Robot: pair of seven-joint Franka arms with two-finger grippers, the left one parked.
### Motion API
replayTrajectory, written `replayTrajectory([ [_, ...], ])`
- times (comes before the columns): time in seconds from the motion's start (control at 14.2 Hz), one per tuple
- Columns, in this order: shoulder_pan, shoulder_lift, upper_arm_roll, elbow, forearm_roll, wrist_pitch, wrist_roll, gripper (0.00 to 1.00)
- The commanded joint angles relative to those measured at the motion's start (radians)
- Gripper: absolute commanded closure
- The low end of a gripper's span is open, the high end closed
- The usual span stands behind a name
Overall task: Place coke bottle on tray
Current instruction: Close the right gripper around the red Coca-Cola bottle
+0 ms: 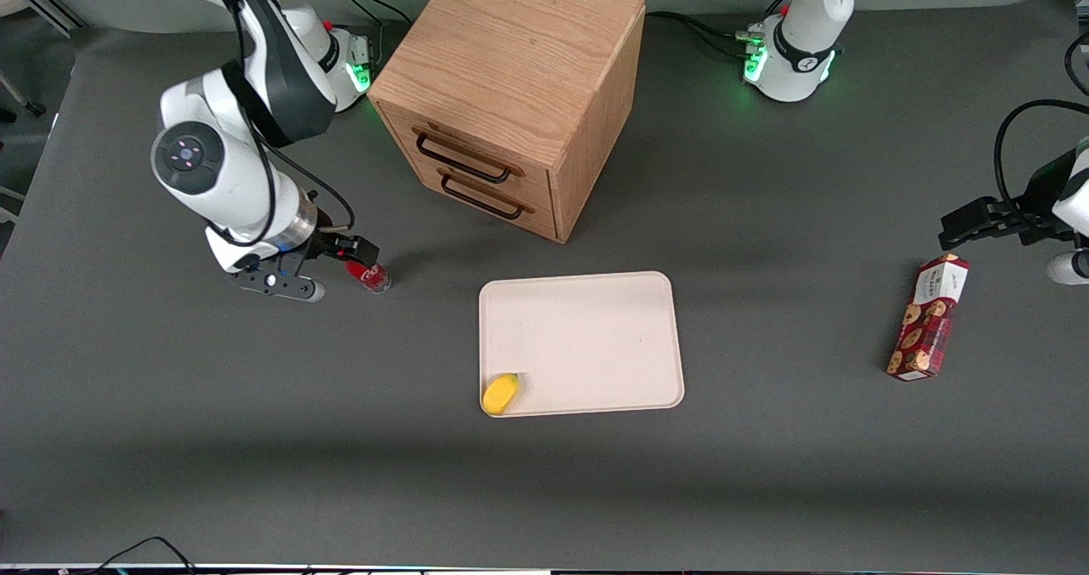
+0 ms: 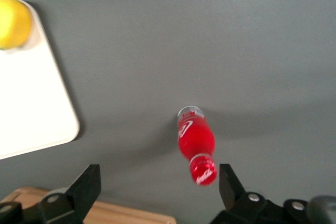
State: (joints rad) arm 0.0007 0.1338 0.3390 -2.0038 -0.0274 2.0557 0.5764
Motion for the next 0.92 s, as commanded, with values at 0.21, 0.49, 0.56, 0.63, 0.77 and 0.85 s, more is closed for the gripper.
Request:
replayTrajectory([
  [0.21, -0.008, -0.059, -0.006, -0.203, -0.048, 0.144, 0.016, 0.0],
  [0.49, -0.013, -0.08, -0.006, -0.251, -0.049, 0.159, 0.013, 0.17],
  [0.56, -0.013, -0.08, -0.006, -0.256, -0.049, 0.161, 0.013, 0.33],
  [0.63, -0.013, -0.08, -0.005, -0.256, -0.049, 0.161, 0.011, 0.49],
  [0.77, -0.013, -0.08, -0.005, -0.253, -0.054, 0.159, 0.011, 0.76],
  [0.85, -0.011, -0.08, -0.005, -0.251, -0.055, 0.159, 0.011, 0.81],
])
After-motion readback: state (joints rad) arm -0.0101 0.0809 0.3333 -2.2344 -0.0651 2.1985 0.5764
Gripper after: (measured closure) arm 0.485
